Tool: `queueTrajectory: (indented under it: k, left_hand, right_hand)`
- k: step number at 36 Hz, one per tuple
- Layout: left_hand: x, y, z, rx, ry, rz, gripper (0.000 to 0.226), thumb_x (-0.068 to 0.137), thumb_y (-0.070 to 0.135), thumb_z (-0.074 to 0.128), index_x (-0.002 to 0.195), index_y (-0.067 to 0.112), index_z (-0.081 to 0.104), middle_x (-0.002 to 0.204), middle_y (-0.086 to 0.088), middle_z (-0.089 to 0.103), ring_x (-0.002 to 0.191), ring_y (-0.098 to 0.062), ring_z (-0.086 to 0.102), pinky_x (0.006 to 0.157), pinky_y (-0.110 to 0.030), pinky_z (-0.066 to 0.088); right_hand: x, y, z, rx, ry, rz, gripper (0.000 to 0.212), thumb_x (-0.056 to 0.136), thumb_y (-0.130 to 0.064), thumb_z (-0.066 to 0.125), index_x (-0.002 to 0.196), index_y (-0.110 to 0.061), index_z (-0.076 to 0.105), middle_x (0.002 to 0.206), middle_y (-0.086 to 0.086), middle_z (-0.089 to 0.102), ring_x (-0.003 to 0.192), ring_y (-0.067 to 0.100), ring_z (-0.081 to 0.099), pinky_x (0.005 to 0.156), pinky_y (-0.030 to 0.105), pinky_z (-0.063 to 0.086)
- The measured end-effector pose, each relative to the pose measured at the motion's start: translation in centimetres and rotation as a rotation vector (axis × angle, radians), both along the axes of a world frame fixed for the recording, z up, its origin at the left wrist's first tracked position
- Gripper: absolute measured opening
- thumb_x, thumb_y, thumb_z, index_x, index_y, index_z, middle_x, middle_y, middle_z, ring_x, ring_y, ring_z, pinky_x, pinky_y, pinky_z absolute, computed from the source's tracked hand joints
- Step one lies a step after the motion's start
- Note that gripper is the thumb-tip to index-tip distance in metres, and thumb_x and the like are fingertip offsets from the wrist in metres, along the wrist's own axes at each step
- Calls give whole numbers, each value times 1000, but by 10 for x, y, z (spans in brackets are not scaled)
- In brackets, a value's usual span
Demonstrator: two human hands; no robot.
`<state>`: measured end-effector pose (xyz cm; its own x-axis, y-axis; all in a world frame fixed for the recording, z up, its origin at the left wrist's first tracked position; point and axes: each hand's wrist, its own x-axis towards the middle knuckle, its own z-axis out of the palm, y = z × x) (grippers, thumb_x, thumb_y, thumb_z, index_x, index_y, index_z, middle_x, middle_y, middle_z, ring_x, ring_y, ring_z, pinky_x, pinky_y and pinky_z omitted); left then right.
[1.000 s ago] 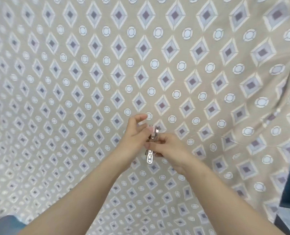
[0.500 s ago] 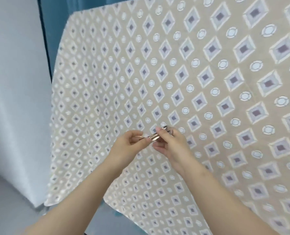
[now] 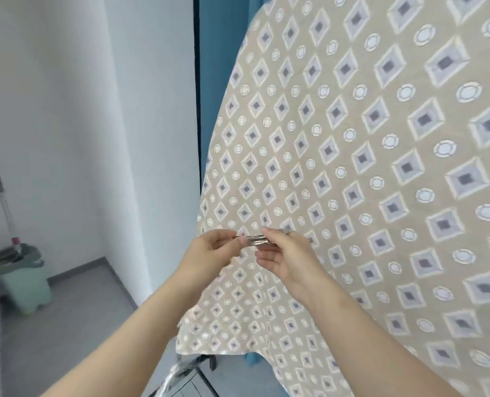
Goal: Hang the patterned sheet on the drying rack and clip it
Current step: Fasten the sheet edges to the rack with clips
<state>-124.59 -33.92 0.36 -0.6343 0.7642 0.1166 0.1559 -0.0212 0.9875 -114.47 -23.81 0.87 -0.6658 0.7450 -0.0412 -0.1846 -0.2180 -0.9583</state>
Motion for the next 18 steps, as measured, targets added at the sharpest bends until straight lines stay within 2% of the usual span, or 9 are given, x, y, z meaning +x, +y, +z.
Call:
queueTrajectory:
  k: [4, 12, 16, 18]
  left_hand:
    - [-57, 23, 1, 10, 24, 31, 14, 83, 24, 66, 95, 19, 61, 90, -1, 68, 90, -16, 62, 85, -30, 48]
    - [-162, 78, 33, 74, -9, 54, 19, 86, 20, 63, 104, 16, 56, 96, 1, 66, 94, -12, 62, 88, -30, 49]
    - [-202, 99, 45, 106, 0, 44, 6, 86, 21, 63, 91, 21, 59, 92, 2, 65, 91, -11, 61, 90, -31, 48]
    - [-220, 112, 50, 132, 9, 41, 6, 86, 22, 63, 91, 21, 61, 92, 0, 65, 91, -12, 60, 90, -31, 48]
  right_hand:
    - [-59, 27, 1, 13, -8, 38, 15, 87, -16, 61, 75, -14, 52, 68, 3, 61, 60, 16, 56, 61, 25, 48]
    - [-174, 84, 35, 55, 8, 79, 14, 87, -14, 60, 77, -15, 51, 69, 3, 59, 57, 15, 53, 57, 23, 47]
    - [-212, 106, 51, 110, 4, 77, 17, 87, -16, 60, 74, -15, 50, 68, 3, 59, 56, 15, 53, 58, 24, 46]
    - [-229, 116, 57, 139, 8, 66, 17, 87, -17, 60, 74, -16, 50, 69, 3, 59, 55, 14, 52, 59, 24, 46]
